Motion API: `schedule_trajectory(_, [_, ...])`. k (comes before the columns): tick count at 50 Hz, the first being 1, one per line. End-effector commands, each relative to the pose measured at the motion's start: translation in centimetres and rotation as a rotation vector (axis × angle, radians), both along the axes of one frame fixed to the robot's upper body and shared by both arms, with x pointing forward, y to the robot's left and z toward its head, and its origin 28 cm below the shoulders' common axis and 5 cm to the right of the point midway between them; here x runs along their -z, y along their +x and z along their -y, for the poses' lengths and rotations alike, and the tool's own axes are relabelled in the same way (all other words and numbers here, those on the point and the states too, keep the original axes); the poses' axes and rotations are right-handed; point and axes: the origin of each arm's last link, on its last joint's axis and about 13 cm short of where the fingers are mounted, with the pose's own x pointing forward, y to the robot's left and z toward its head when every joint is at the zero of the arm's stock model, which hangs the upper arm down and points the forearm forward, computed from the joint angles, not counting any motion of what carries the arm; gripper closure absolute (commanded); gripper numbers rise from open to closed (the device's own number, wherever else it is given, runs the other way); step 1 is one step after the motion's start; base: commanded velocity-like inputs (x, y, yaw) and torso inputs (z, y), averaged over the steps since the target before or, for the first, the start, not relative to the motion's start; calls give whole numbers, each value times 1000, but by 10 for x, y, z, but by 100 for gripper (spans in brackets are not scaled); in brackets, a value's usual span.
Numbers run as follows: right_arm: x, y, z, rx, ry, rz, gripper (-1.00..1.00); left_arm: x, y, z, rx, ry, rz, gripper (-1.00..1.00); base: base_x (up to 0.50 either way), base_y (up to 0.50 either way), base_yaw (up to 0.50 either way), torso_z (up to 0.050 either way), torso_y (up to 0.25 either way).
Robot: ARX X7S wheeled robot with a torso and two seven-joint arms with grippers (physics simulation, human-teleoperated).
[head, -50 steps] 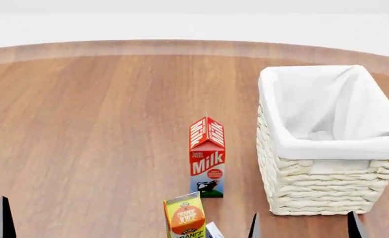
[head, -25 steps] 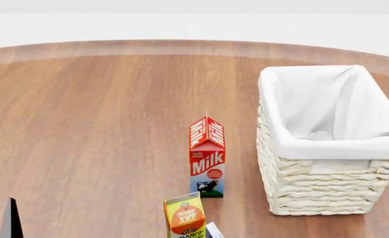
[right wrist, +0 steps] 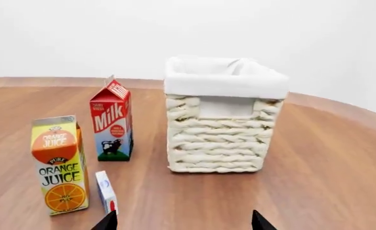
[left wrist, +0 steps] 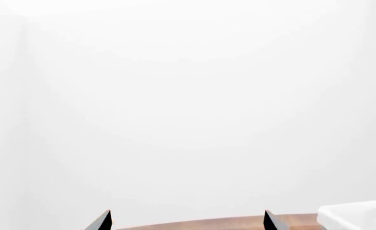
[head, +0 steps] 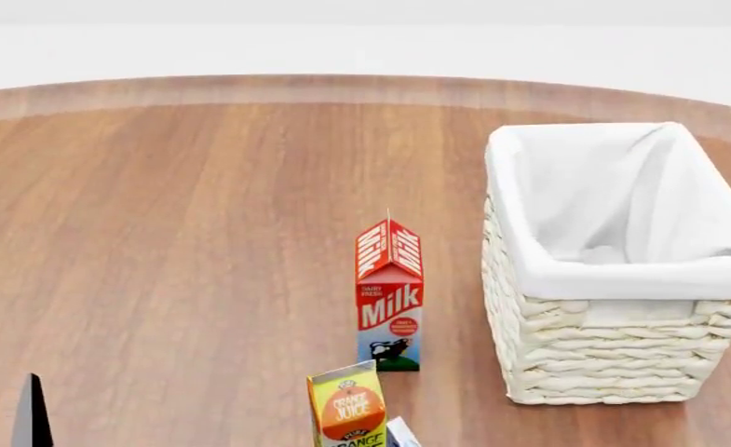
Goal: Pick up the tomato sauce, and put it in the basket.
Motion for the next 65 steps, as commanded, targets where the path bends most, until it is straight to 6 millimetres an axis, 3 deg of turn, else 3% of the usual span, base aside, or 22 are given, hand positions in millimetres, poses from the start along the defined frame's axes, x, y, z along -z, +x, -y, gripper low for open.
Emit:
schedule_trajectory(1, [20, -3, -6, -16, 34, -72, -100, 2, 2, 1, -1, 0, -6, -100, 0, 0, 0, 0, 0])
schedule_trajectory(6, [29, -4, -10, -27, 29, -101, -100, 1, 2, 1, 3, 1, -5, -100, 0, 0, 0, 0, 0])
schedule_trajectory(7, [44, -4, -16, -39, 37, -158, -100, 1, 1, 1, 4, 0, -7, -100, 0, 0, 0, 0, 0])
schedule_trajectory(8, [45, -4, -17, -41, 38, -161, -100, 1, 1, 1, 3, 0, -7, -100, 0, 0, 0, 0, 0])
schedule_trajectory(31, [55, -4, -21, -48, 40, -195, -100, 3, 2, 1, 1, 0, -11, -100, 0, 0, 0, 0, 0])
schedule_trajectory(43, [44, -8, -31, -145, 38, -112, -100, 3, 2, 0, 0, -2, -13, -100, 0, 0, 0, 0, 0])
schedule_trajectory(48, [61, -1, -38, -178, 31, -149, -100, 4, 2, 1, 7, -6, -18, -100, 0, 0, 0, 0, 0])
schedule_trajectory(65, [76, 9, -40, -155, 38, -187, -100, 5, 3, 0, 8, -8, -22, -100, 0, 0, 0, 0, 0])
